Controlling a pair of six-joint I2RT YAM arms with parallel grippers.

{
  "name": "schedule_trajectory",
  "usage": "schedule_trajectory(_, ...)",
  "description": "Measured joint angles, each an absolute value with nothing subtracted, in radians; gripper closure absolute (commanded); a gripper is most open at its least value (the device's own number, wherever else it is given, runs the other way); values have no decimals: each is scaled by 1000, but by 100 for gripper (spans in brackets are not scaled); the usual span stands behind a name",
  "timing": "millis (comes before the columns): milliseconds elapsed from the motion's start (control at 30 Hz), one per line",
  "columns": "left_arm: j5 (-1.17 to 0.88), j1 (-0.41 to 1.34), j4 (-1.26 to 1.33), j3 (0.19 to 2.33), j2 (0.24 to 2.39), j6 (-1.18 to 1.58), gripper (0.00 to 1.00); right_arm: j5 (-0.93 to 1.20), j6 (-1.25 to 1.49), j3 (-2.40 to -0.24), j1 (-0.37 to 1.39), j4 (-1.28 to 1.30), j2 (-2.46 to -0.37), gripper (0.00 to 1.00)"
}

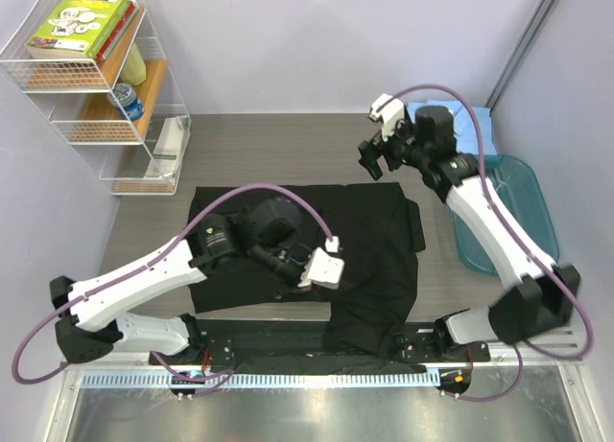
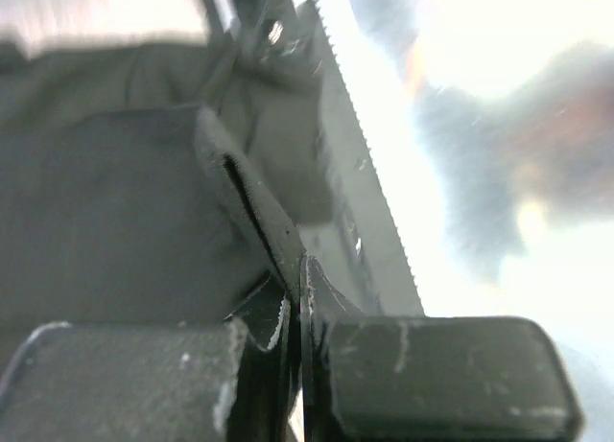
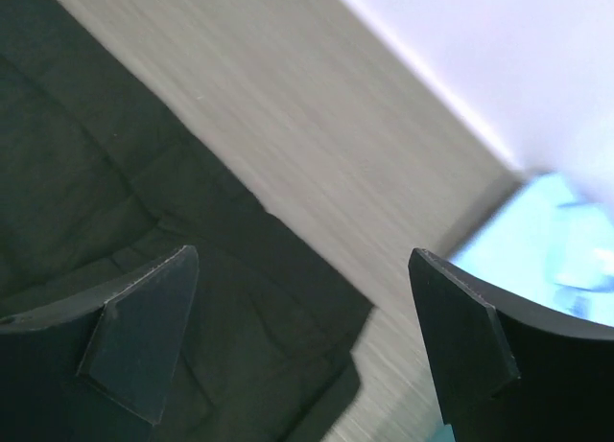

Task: Fold and stack the long sleeve shirts
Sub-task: Neatly place the folded shirt into the bin

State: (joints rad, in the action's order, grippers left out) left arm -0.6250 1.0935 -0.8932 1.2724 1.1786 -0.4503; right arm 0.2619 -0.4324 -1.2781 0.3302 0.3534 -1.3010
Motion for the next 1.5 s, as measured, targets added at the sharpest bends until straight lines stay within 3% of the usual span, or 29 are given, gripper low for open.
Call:
schedule_trajectory(200, -661, 1111, -846, 1424, 1290, -364, 100, 446, -381, -1504, 298, 523, -1694, 20)
schedule_trajectory(467, -707, 643, -567, 1295, 1364, -84, 100, 583, -372, -1618, 252, 825, -2067, 19)
schedule_trajectory(933, -688, 111, -471, 1119, 1568, -36, 100, 534, -415, -1731, 184, 951, -2088, 19)
schedule_trajectory(1500, -643, -73, -462, 971, 1557, -101, 97, 478, -479, -1697, 183, 1003, -2088, 27)
